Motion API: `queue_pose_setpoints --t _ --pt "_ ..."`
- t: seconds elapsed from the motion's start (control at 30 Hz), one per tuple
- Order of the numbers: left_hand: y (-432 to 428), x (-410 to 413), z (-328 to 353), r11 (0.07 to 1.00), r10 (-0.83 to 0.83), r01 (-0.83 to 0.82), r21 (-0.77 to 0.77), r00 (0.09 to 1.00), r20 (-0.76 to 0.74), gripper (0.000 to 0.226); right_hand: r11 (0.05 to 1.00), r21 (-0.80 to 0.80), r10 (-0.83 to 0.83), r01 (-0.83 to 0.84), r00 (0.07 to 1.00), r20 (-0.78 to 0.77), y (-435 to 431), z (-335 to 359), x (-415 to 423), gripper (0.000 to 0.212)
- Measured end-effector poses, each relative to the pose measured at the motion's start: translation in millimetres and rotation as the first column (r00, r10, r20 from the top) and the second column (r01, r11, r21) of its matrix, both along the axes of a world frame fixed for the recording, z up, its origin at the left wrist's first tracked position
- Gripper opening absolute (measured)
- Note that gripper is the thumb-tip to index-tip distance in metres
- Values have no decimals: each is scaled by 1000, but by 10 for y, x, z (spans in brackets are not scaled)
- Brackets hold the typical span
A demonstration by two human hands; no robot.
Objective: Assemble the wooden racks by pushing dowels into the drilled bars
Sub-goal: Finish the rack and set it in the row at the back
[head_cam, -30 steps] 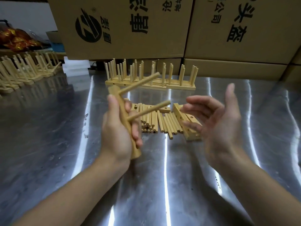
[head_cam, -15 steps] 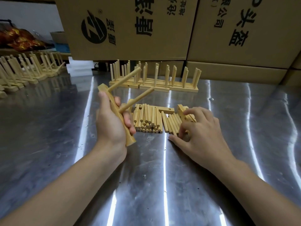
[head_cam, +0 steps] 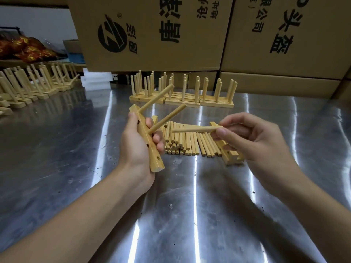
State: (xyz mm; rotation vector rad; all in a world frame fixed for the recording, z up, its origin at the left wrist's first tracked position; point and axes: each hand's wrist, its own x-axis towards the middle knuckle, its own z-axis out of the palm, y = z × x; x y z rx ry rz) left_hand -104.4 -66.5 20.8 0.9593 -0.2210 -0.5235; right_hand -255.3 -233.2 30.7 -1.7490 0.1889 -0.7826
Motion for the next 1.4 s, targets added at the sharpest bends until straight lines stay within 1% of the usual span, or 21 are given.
queue_pose_setpoints --t 0.1,0.2,0.3,0.5,0.7,0.87,0.93,1.03,1.1,1.17,1.23,1.3,1.4 --pt "-2 15 17 998 -65 65 -21 998 -17 55 995 -1 103 -103 995 14 49 31 -8 20" --pt "7 25 22 993 -116 116 -38 993 -17 55 990 -21 137 -137 990 14 100 38 -10 25" --pt "14 30 15 991 -130 130 -36 991 -8 55 988 -59 139 -139 990 -5 129 46 -10 29" --pt "15 28 6 992 -122 122 -28 993 -5 54 981 -126 143 -149 988 -60 165 33 -14 24" --pt "16 60 -7 994 -110 110 -20 993 -30 55 970 -183 152 -161 986 -62 173 37 -27 19" --pt "19 74 -20 994 -113 113 2 993 -38 55 964 -200 168 -176 984 -58 165 16 -23 16" --pt "23 80 -21 992 -124 124 2 992 -40 55 967 -182 170 -179 983 -63 161 2 -15 15" --pt "31 77 -22 991 -137 137 -2 990 -38 55 972 -147 173 -185 981 -89 146 -22 -10 19" --pt "34 73 -19 989 -144 145 7 989 -36 55 968 -158 175 -192 977 -120 138 -21 -16 20" --pt "33 68 -10 989 -147 148 32 989 -27 55 955 -221 165 -198 973 -161 132 -18 -32 17" --pt "32 54 -2 987 -151 151 62 988 -13 54 920 -349 110 -179 971 -210 155 -29 -48 9" --pt "26 22 -2 982 -163 161 96 987 9 53 850 -503 24 -158 965 -263 208 -63 -62 7" --pt "4 -36 -5 977 -173 166 132 984 43 52 709 -672 -40 -215 939 -342 334 -118 -53 19"
